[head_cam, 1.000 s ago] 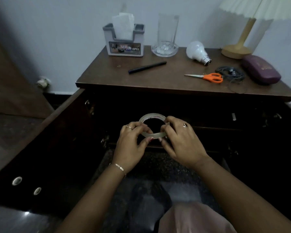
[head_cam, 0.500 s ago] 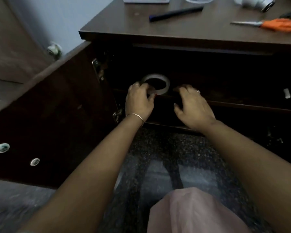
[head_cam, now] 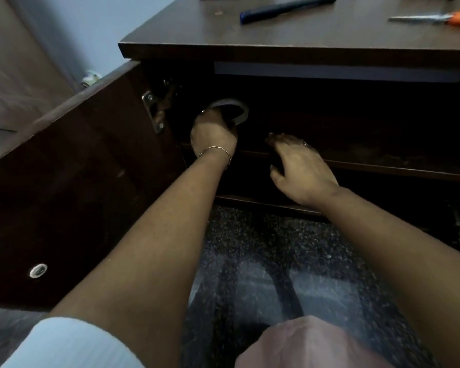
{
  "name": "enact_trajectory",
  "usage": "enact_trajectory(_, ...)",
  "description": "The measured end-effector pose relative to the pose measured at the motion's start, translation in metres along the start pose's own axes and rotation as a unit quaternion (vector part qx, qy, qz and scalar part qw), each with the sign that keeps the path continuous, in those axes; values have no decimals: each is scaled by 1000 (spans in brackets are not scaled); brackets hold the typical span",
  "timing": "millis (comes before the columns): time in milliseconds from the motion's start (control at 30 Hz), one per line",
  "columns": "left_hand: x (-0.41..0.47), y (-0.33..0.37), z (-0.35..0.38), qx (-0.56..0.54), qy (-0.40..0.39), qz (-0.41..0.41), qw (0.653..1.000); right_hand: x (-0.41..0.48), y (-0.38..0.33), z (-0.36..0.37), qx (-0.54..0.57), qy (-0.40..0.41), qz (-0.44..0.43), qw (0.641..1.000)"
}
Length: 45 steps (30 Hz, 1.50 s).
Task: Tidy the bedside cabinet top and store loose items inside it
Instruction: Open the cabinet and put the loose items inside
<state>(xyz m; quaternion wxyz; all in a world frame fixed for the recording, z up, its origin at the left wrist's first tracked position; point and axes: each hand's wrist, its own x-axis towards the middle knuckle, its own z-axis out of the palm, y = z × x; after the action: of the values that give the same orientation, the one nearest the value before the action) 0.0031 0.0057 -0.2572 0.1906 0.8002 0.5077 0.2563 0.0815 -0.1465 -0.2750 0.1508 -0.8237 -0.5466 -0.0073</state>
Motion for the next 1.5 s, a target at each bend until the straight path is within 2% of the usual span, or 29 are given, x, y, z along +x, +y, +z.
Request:
enact_trajectory(167,14,-5,-1,-12,-9,-31,999,0,1,5,-8,7,-9,1000)
enact_trajectory(400,14,-2,7,149,-99,38,983,7,-1,7,-20,-2,-9,1000)
enact_trajectory(500,9,-1,4,131,-98,66,984,7,-5,4,-33,1,6,999)
enact_trajectory(567,1,-2,-2,96,-79,94,988,4,-10,0,-41,47,15,998)
enact_trajectory(667,-19,0,-14,52,-46,144,987,-7,-19,-12,-64,162,6,985)
enact_trajectory(733,-34,5,-24,31,16,197,980,-14,-25,-23,-95,229,-20,969)
enact_trajectory(833,-48,24,-45,-47,142,293,944,-18,-31,-46,-94,307,-38,946)
enact_trajectory(1000,-54,60,-85,-80,212,416,881,-16,-32,-98,-43,380,0,924)
enact_trajectory(1067,-52,78,-101,-87,217,436,869,-15,-30,-119,-49,379,7,924)
enact_trajectory(1100,-46,88,-107,-81,206,433,874,-14,-28,-129,-59,370,12,927)
enact_trajectory(1267,15,121,-120,26,58,309,949,-2,-13,-158,-79,272,55,957)
enact_trajectory(1433,49,131,-113,193,-37,274,942,14,-5,-160,-83,153,50,983)
enact_trajectory(1500,51,132,-108,196,-47,255,946,17,-8,-160,-81,129,53,987)
